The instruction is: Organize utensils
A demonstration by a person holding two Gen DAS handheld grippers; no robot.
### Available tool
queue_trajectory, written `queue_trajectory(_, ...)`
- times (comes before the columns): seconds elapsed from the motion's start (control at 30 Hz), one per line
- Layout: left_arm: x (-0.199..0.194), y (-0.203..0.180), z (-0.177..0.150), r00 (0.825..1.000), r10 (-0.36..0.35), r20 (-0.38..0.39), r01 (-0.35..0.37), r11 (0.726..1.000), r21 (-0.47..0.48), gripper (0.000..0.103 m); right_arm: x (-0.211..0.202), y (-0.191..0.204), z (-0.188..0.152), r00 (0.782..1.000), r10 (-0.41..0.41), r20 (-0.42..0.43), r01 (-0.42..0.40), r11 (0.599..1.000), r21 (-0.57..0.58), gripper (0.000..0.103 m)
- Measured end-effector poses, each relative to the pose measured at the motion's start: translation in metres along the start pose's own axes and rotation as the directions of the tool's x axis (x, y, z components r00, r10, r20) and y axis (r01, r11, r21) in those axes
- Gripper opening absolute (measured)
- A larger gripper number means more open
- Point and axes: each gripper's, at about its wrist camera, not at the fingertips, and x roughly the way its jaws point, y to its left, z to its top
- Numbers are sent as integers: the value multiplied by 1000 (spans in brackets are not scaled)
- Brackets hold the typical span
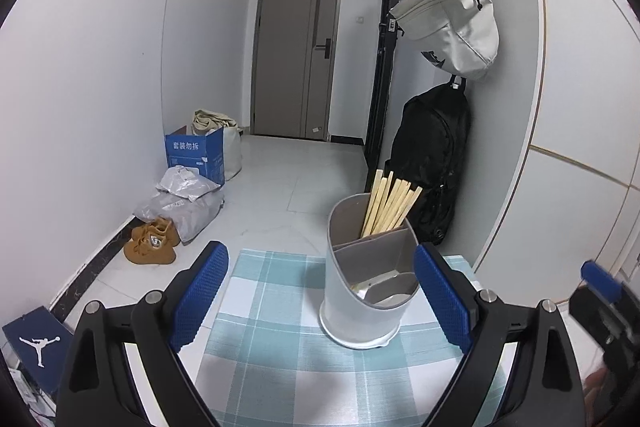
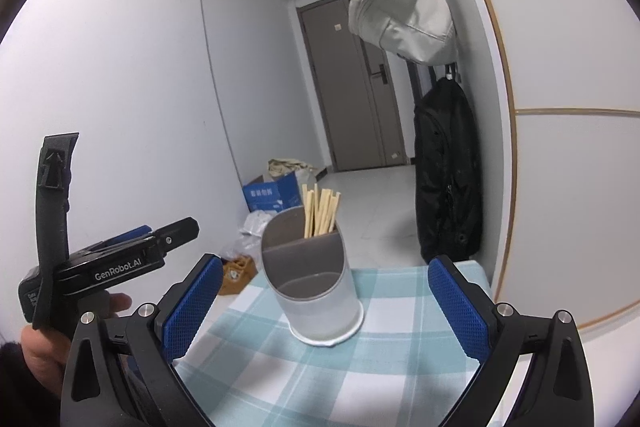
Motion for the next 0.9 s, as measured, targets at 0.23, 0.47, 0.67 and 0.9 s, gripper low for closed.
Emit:
queue_trajectory(0.23, -1, 1, -5, 1000, -12, -20, 12, 1000, 1, 91, 0, 0, -4, 1000, 8, 0, -8, 1000, 10, 103)
queue_trajectory(0.47, -1, 5, -4, 1000, -9, -27, 8, 1000, -9, 91, 1, -3, -4, 1000, -6, 2, 6, 999, 35, 103)
queue_trajectory(0.67, -4, 6, -6, 999, 52, -5, -52, 999, -3, 91, -1, 0, -5, 1000, -10, -3, 10, 1000, 15, 103)
queue_trajectory(0.9, -1, 8, -7, 998, 51, -28, -52, 998, -21, 91, -1, 1, -5, 1000, -3, 1, 3, 1000, 13, 103)
